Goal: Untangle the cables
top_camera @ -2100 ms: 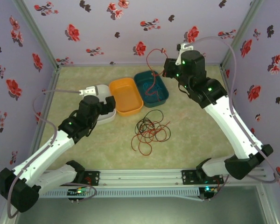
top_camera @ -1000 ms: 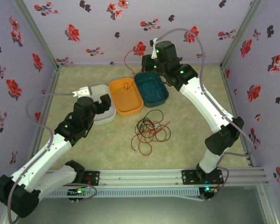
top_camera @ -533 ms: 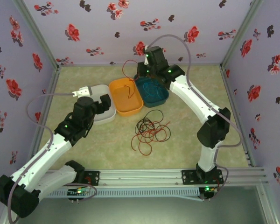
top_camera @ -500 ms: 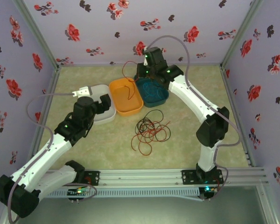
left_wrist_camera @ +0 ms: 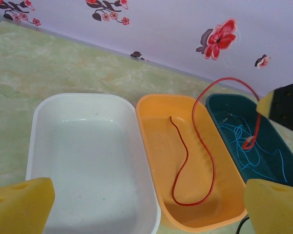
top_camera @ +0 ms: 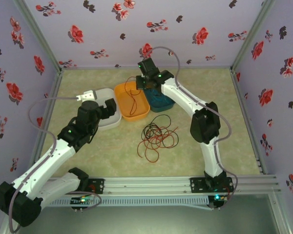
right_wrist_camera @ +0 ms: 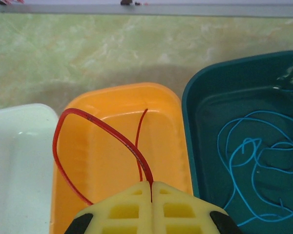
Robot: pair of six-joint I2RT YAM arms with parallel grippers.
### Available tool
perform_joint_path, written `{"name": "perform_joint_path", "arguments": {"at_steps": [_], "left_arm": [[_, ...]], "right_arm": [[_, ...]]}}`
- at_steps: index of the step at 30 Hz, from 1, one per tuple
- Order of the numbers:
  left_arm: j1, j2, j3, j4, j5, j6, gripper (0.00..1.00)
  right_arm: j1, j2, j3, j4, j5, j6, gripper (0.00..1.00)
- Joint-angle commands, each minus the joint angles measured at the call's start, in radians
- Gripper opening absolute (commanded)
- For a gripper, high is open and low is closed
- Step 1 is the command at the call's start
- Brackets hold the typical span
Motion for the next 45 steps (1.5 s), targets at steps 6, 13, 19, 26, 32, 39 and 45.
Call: {"name": "perform_joint_path", "arguments": {"at_steps": [6,13,19,26,32,39,45], "left_arm": [[0.009,0.020,-0.009,0.015,0.013,-0.014,1.00],[0.010,0.033,-0.009,0.016,0.023,-0.013,1.00],[0.010,0.046,-0.006,0.015,0.029,-0.013,1.00],[0.011,0.049,-0.002,0.009,0.032,-0.014,1.00],[0.010,0.053,0.001,0.003,0.037,-0.014,1.00],[0.006,0.104,0.037,-0.020,0.117,0.020,1.00],[-0.062,0.194,0.044,0.014,0.218,0.039,1.00]], "right_arm": [[0.031,0.132,0.114,-0.080,0.043,-0.052,0.00],[0.045,0.228,0.183,-0.121,0.058,-0.081,0.00],[0.051,0.254,0.216,-0.155,0.075,-0.121,0.20],[0.051,0.180,0.214,-0.177,0.101,-0.150,0.46],[0.049,0.011,0.050,-0.124,0.155,-0.107,0.55],[0.049,-0.303,-0.345,-0.023,0.280,0.013,0.87],[0.045,-0.579,-0.690,0.019,0.399,0.142,0.99]]}}
